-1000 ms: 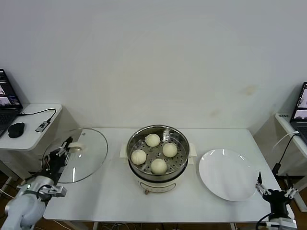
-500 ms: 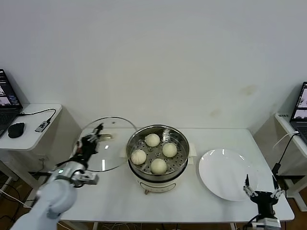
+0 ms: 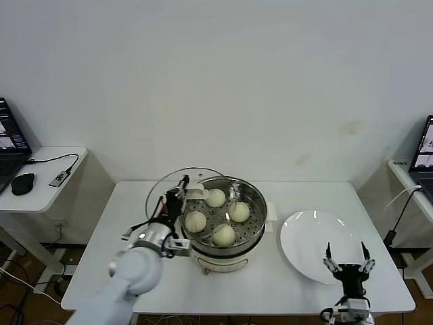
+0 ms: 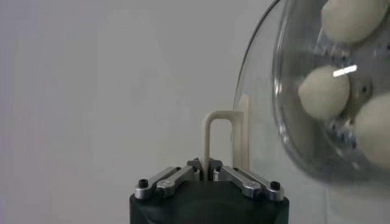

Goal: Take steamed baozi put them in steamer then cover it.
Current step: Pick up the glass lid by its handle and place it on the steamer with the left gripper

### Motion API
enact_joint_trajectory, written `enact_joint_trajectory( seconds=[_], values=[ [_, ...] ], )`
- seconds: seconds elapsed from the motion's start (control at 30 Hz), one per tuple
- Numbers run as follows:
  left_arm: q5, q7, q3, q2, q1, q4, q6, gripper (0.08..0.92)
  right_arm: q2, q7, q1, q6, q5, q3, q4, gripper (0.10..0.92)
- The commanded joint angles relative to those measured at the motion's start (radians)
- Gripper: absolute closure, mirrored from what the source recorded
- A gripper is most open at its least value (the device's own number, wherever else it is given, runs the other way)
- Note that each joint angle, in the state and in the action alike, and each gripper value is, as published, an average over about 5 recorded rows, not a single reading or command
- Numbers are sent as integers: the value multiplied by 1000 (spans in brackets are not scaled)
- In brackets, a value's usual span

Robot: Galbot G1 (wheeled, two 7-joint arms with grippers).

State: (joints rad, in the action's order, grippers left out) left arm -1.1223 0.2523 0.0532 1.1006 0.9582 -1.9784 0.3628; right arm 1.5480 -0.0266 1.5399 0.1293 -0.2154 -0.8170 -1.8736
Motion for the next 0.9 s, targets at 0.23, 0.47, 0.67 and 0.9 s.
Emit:
enact_joint_trajectory(
  seconds=[0.23, 0.47, 0.67, 0.9],
  values=[
    [-262, 76, -89, 284, -33, 74, 44, 854, 5, -2, -19, 5, -29, 42, 45, 203],
    [-298, 64, -92, 309, -13, 103, 23, 854, -1, 1, -11, 3, 4, 47, 43, 203],
    [-324, 59, -91, 327, 0, 129, 5, 854, -7, -3, -6, 16, 16, 44, 43, 203],
    [-342, 54, -90, 341, 2, 159, -4, 854, -12, -4, 0, 20, 23, 42, 39, 203]
  ],
)
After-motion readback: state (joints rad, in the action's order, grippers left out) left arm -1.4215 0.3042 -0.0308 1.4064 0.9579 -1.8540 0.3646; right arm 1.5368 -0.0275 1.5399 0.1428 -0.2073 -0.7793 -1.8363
